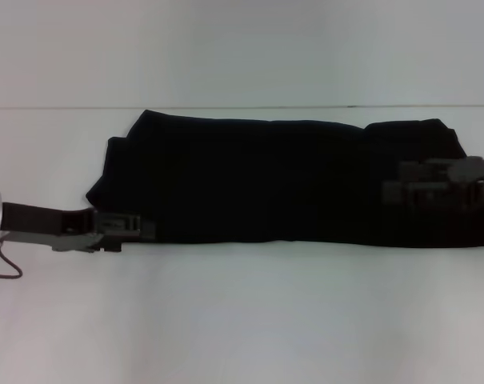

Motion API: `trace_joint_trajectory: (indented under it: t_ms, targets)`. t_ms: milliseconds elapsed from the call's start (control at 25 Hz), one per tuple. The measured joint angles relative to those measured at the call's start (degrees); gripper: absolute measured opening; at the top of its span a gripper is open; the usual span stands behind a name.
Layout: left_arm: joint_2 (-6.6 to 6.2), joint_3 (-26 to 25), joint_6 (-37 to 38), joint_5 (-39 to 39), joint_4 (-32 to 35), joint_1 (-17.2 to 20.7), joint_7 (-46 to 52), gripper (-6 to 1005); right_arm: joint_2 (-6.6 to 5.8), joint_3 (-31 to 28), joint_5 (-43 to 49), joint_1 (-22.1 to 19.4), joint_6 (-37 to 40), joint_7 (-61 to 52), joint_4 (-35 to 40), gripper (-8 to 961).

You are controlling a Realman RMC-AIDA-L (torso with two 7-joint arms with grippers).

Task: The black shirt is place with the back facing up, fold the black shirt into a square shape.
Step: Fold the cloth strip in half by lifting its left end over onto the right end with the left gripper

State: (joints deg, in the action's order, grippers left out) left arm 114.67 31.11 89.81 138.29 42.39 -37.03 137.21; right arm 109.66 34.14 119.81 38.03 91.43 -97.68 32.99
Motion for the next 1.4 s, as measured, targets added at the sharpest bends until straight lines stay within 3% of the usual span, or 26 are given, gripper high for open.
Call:
trace_joint_trajectory:
  t_ms: [40, 240, 400, 600, 1400]
  targets:
    - [0.01, 0.2, -0.74, 0.59, -0.3, -0.22, 0.93, 925, 0.07, 0.69, 0.0, 0.2, 0.16, 0.02, 0.18, 704]
    - [0.17, 1.7, -5.98, 3.42, -2.56, -1.14, 9.26, 923, 1.27, 2.64, -0.02, 1.28, 0.27, 0.04, 2.98, 920]
    - [0.06, 1.84, -7.93, 4.11, -3.82, -1.33, 14.71, 921, 1.98, 2.66, -0.06, 1.75, 0.05, 0.02, 5.01, 927]
    - [0.07, 0.63, -9.47, 3.75, -5.4, -1.32, 19.51, 919, 2.03, 2.74, -0.28, 2.57, 0.13, -0.14, 5.72, 931]
    - [-0.3, -5.34, -14.12, 2.95, -9.87, -2.2, 25.17, 920, 2.28, 2.86, -0.15, 4.13, -0.1, 0.11, 6.47, 931]
